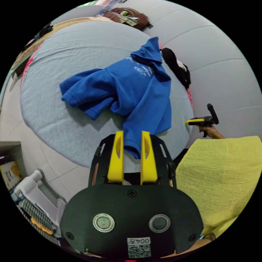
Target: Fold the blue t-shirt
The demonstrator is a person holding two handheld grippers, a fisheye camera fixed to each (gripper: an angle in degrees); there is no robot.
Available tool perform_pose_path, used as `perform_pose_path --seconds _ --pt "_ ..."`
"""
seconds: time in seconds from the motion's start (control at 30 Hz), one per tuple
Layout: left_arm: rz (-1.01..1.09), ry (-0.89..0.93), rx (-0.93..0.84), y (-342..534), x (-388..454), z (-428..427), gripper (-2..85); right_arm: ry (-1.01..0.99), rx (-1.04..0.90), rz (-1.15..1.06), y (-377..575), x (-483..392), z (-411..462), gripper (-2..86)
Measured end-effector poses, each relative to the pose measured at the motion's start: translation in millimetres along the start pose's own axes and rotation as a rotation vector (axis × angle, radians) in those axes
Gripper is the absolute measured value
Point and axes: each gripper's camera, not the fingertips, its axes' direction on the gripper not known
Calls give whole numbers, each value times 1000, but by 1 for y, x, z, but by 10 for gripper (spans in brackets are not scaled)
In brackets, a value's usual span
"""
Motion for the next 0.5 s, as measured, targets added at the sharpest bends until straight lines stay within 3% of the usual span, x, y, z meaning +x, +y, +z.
perform_pose_path --seconds 0.23,0.5 --pt "209 116 210 -8 72 -79 12 1 -5 12 -14 -25 -6 -7" --pt "230 249 385 -13 108 -138 9 -5 39 18 -20 -58 -17 -8"
